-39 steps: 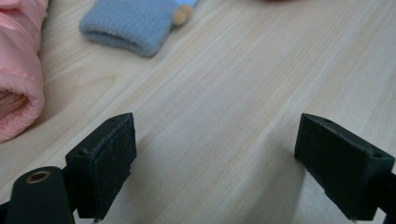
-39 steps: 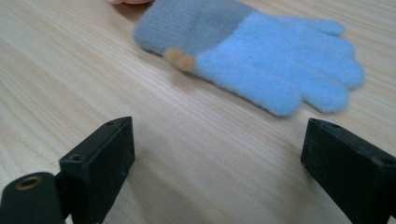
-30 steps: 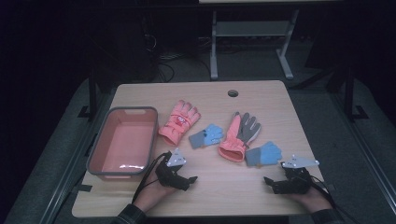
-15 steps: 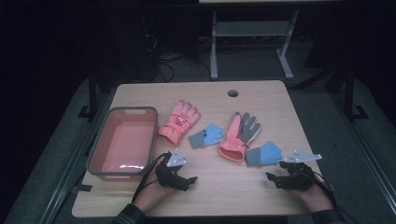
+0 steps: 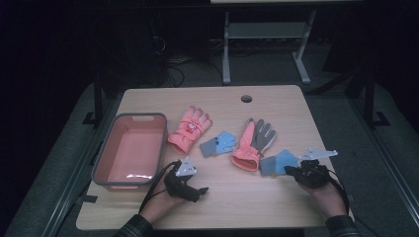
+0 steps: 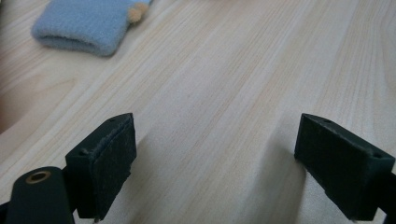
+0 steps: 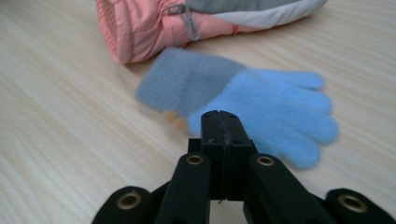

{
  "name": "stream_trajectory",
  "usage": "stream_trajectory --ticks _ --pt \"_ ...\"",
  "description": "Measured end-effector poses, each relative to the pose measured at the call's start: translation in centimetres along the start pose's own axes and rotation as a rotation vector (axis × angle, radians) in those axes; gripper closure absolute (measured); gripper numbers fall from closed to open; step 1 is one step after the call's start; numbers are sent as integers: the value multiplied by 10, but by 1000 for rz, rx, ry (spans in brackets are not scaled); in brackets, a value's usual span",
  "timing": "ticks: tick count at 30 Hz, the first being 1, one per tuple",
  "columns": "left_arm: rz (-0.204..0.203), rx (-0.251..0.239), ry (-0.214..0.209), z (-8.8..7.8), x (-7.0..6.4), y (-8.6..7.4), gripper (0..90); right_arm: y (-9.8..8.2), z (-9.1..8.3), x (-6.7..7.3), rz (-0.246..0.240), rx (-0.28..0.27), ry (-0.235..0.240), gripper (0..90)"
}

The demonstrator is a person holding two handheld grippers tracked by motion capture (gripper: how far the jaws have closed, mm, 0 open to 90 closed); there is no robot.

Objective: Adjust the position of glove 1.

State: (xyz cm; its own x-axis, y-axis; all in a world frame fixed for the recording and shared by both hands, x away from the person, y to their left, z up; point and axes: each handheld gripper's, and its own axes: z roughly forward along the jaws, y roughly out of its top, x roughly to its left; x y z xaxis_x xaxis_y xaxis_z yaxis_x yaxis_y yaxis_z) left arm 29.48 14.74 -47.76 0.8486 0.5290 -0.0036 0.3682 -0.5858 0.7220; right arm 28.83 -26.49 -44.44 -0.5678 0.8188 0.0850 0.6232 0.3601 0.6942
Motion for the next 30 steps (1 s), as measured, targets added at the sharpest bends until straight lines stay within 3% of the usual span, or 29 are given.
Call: stream_trajectory --ticks 7,18,24,30 --pt "12 5 -4 1 1 1 122 12 11 -7 28 2 23 900" --pt "9 0 -4 1 0 1 121 18 23 -11 4 34 66 900" --pt "10 5 -4 1 0 2 122 17 26 -16 -13 20 71 900" --pt "8 6 -4 2 0 2 122 24 36 -12 -24 25 77 900"
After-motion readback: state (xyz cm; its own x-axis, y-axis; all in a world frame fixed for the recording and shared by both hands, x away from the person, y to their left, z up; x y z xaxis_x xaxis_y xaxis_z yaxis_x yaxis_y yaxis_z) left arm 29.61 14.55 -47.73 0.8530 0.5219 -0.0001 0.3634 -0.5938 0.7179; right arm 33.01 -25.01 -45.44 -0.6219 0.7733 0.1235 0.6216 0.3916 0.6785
